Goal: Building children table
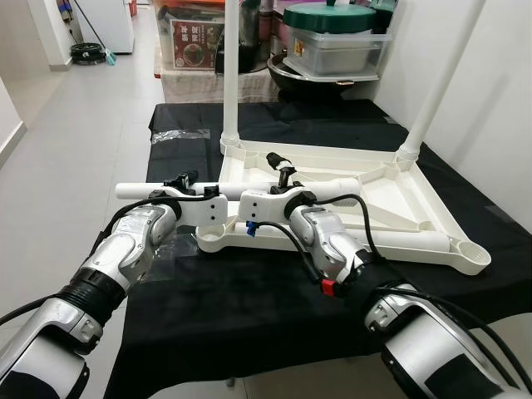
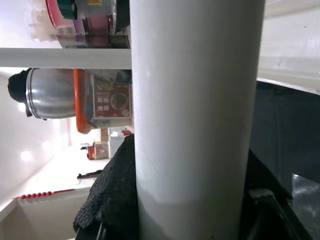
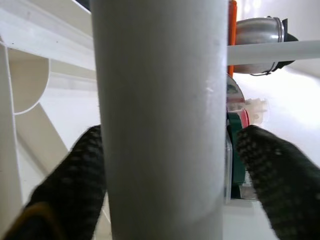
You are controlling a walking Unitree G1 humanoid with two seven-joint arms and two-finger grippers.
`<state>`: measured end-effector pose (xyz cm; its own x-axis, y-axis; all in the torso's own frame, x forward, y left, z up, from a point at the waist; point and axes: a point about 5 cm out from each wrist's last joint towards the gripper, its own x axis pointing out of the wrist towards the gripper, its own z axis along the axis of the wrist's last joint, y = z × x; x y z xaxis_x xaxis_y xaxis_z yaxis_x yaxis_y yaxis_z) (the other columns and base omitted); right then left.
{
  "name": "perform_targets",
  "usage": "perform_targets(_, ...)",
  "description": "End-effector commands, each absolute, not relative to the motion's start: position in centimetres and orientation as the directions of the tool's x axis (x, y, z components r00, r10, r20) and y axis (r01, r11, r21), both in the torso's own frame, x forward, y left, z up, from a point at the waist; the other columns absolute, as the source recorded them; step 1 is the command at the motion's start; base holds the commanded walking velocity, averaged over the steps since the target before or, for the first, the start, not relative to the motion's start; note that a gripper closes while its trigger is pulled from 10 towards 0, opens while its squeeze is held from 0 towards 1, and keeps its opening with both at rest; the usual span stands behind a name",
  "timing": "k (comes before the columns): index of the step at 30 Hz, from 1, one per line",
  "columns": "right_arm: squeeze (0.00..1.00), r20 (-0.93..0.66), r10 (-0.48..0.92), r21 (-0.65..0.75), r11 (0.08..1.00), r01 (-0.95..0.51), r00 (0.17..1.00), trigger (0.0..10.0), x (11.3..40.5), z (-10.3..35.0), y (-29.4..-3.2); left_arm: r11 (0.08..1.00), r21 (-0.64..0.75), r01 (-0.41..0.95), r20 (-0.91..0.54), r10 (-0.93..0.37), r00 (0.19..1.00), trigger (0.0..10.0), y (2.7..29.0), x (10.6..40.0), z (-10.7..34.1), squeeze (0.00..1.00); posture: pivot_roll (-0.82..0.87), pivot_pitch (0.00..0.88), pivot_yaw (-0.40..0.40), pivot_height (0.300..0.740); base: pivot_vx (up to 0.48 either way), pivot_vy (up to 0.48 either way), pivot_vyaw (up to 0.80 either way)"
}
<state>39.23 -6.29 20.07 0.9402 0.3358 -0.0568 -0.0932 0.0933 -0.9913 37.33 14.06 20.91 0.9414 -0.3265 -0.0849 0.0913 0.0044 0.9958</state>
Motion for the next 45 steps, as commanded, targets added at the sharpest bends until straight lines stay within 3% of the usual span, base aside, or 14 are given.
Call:
perform_targets(1, 0.0, -0.063, 0.329, -0.986, 0.124, -0.109, 0.942, 0.0, 39.5, 20.3, -6.5, 0.011, 0.999, 0.046, -0.036, -0.474, 0.88, 10.0, 11.0, 36.5, 21.6, 0.0, 0.03, 0.049, -0.078, 0.74, 0.0, 0.0, 0.0)
perform_targets(13, 0.0, -0.077, 0.326, -0.984, 0.125, -0.124, 0.942, 0.0, 39.6, 19.9, -6.8, 0.039, 0.999, -0.025, 0.041, -0.488, 0.872, 10.0, 10.8, 36.5, 22.6, 0.0, 0.03, 0.035, -0.078, 0.74, 0.0, 0.0, 0.0)
perform_targets(21, 0.0, -0.062, 0.309, -0.984, 0.142, -0.111, 0.949, 0.0, 40.0, 20.3, -6.9, 0.108, 0.994, 0.007, 0.047, -0.493, 0.869, 10.0, 10.6, 36.4, 22.4, 0.0, 0.04, 0.028, -0.077, 0.74, 0.0, 0.0, 0.0)
perform_targets(22, 0.0, -0.061, 0.306, -0.983, 0.148, -0.11, 0.95, 0.0, 40.0, 20.3, -6.9, 0.123, 0.992, 0.004, 0.058, -0.495, 0.867, 10.0, 10.6, 36.3, 22.5, 1.0, 0.04, 0.028, -0.077, 0.74, 0.0, 0.0, 0.0)
perform_targets(29, 0.0, -0.051, 0.293, -0.979, 0.172, -0.105, 0.955, 0.0, 40.2, 20.6, -6.9, 0.118, 0.993, 0.006, 0.052, -0.483, 0.874, 10.0, 10.7, 36.3, 22.5, 1.0, 0.04, 0.03, -0.076, 0.74, 0.0, 0.0, 0.0)
perform_targets(30, 0.0, -0.051, 0.289, -0.979, 0.176, -0.106, 0.956, 0.0, 40.3, 20.6, -7.0, 0.11, 0.994, 0.015, 0.04, -0.487, 0.872, 10.0, 10.7, 36.3, 22.5, 0.0, 0.04, 0.031, -0.078, 0.74, 0.0, 0.0, 0.0)
perform_targets(37, 0.0, -0.051, 0.261, -0.975, 0.198, -0.105, 0.964, 0.0, 40.5, 20.4, -7.7, 0.093, 0.995, -0.037, 0.077, -0.468, 0.881, 10.0, 11.1, 36.4, 23.4, 0.0, 0.04, 0.035, -0.079, 0.74, 0.0, 0.0, 0.0)
perform_targets(45, 0.0, 0.016, 0.144, -0.949, 0.315, -0.03, 0.989, 0.0, 41.7, 22.4, -10.7, 0.06, 0.997, -0.05, 0.073, -0.477, 0.876, 10.0, 11.5, 35.9, 23.7, 0.0, 0.05, 0.038, -0.082, 0.74, 0.0, 0.0, 0.0)
